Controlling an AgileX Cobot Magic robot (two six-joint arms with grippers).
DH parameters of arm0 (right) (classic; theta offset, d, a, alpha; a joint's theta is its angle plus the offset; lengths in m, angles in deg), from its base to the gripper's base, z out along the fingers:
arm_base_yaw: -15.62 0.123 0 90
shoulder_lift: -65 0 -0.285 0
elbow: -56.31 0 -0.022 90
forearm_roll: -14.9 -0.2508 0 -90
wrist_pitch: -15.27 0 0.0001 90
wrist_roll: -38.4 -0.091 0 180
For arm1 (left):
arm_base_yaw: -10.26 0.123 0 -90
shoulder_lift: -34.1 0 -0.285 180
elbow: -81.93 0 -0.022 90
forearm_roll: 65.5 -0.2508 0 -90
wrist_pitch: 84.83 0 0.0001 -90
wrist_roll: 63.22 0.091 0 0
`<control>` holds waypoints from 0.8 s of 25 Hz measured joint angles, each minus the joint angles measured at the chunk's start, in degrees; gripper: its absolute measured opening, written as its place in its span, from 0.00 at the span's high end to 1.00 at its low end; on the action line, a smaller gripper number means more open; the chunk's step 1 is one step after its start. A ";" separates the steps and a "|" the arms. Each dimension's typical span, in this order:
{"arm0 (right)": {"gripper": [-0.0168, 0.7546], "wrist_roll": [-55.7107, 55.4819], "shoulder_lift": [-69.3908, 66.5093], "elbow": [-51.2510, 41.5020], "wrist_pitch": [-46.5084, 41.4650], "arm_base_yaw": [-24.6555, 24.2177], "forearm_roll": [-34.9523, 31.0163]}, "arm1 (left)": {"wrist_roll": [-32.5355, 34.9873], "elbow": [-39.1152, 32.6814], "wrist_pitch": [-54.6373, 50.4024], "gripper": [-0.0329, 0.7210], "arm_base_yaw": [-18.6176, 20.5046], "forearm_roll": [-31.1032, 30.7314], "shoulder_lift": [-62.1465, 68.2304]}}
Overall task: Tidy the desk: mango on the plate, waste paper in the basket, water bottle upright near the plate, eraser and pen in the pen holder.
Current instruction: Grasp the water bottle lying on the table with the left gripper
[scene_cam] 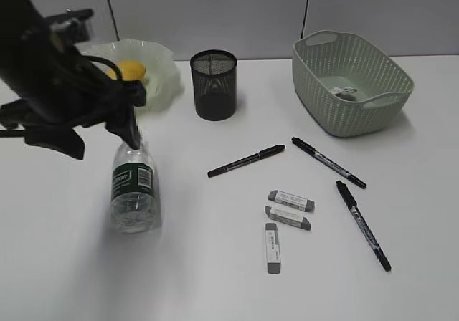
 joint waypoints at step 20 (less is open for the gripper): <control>0.39 0.00 0.00 0.00 0.05 0.00 0.00 | -8.17 4.41 9.19 0.17 -0.45 -10.45 18.47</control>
